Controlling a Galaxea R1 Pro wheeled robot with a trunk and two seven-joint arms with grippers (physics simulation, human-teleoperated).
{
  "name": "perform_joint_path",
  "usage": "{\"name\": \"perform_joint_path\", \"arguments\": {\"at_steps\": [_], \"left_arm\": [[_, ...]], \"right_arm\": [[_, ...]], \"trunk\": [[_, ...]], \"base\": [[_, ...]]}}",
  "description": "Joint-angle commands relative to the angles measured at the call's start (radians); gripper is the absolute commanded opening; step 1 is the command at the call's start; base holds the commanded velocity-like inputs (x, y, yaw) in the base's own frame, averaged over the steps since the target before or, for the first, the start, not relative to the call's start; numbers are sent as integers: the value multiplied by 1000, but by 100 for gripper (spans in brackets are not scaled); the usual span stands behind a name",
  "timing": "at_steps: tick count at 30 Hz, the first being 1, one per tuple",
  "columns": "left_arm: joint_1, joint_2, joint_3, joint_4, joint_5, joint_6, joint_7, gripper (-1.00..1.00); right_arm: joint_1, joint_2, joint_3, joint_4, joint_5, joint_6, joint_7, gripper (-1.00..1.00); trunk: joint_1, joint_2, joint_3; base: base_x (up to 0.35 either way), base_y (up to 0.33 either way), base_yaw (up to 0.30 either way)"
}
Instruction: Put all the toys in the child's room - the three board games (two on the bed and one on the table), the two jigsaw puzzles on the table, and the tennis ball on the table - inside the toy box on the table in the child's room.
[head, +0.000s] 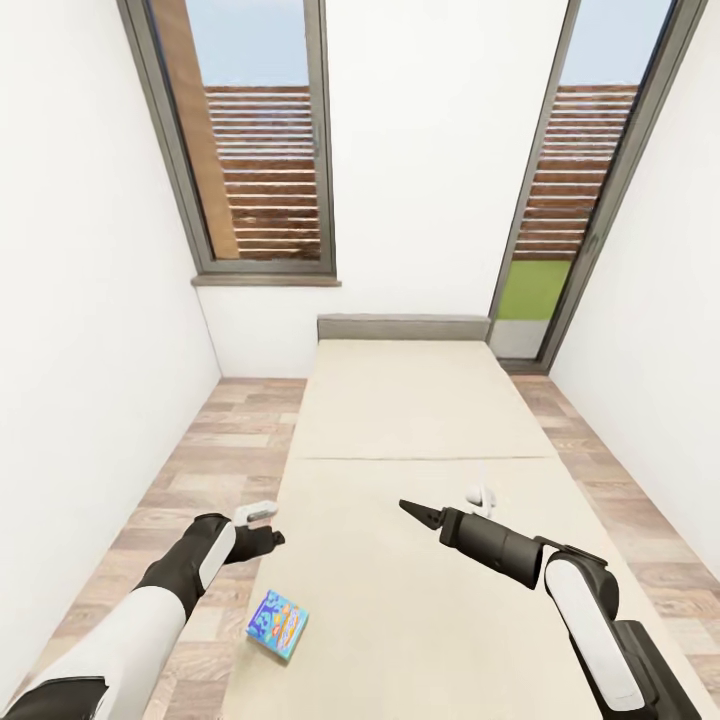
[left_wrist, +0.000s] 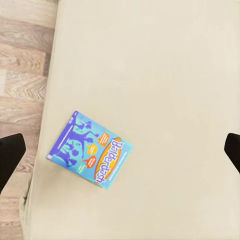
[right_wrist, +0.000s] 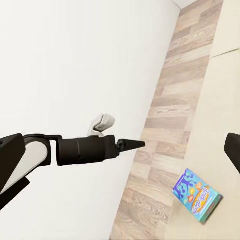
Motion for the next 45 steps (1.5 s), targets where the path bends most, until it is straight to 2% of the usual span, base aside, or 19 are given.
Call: {"name": "perform_joint_path", "arguments": {"at_steps": [1, 13, 22, 36, 45], "left_arm": [[-1, 0, 3, -1, 3, 3, -1, 100], [-1, -3, 1, 3, 3, -39, -1, 100], [-1, -4, 0, 3, 3, -47, -1, 100], [-1, 1, 1, 5, 3, -110, -2, 100], [-1, 25, 9, 7, 4, -123, -7, 100]], "right_arm": [[-1, 0, 0, 0, 3, 3, 4, 100], [-1, 0, 1, -1, 3, 3, 4, 100], [-1, -1, -1, 0, 4, 3, 5, 100], [-1, -1, -1, -1, 4, 2, 4, 100], [-1, -1, -1, -1, 4, 2, 5, 100]], "trunk": [[1, -2, -4], [1, -2, -21], [1, -2, -34], [1, -2, -56], [1, -2, -71]], "base": [[0, 0, 0], [0, 0, 0], [0, 0, 0], [0, 0, 0], [0, 0, 0]]}}
